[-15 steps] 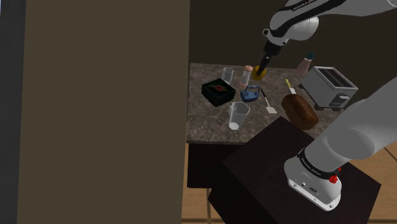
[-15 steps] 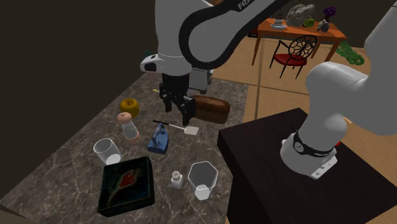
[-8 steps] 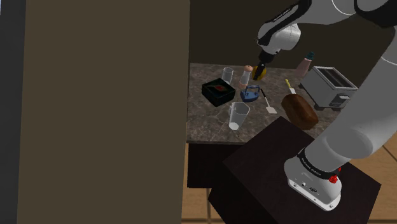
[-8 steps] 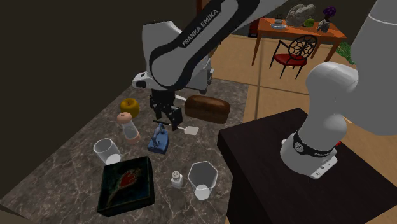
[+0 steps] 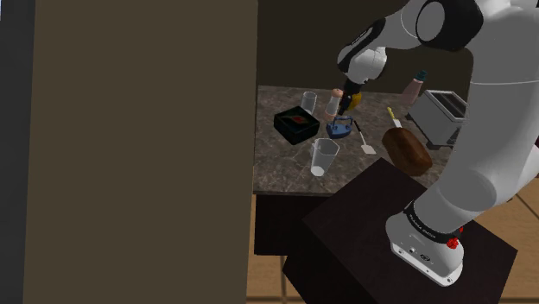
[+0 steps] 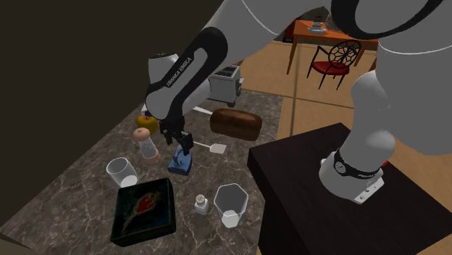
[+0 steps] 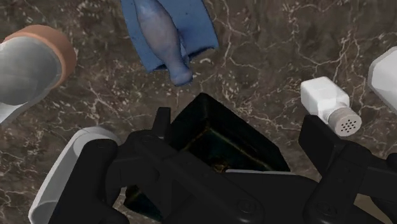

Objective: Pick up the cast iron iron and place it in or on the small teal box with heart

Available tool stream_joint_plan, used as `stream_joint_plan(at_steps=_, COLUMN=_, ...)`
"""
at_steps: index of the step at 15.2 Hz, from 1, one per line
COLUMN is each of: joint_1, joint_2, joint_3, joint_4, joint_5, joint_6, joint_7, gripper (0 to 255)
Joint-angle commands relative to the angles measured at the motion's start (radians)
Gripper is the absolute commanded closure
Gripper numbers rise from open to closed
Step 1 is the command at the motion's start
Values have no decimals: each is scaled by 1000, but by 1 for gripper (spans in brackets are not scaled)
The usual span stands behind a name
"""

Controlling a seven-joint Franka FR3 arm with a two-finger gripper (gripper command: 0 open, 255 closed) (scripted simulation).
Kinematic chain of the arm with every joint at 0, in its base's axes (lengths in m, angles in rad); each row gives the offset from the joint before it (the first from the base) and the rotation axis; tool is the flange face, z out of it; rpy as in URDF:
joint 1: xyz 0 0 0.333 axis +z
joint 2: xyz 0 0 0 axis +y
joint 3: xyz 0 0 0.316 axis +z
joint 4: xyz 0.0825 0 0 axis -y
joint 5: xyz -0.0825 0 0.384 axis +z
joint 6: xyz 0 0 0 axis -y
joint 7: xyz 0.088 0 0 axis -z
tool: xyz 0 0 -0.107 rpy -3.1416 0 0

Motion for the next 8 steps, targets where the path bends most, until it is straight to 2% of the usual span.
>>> stream_joint_plan(at_steps=1, joint_1=-39, joint_2=88, joint_3=23, joint_4=81, joint_5=25, joint_6=-3, joint_7=-46, gripper=0)
stream_joint_plan(at_steps=3, joint_1=-71, joint_2=169, joint_3=44, joint_4=164, joint_5=37, joint_6=-12, joint_7=-76, gripper=0)
stream_joint_plan(at_steps=8, joint_1=-84, joint_2=222, joint_3=64, joint_4=188, joint_5=57, joint_6=17, joint_7=-90, gripper=0)
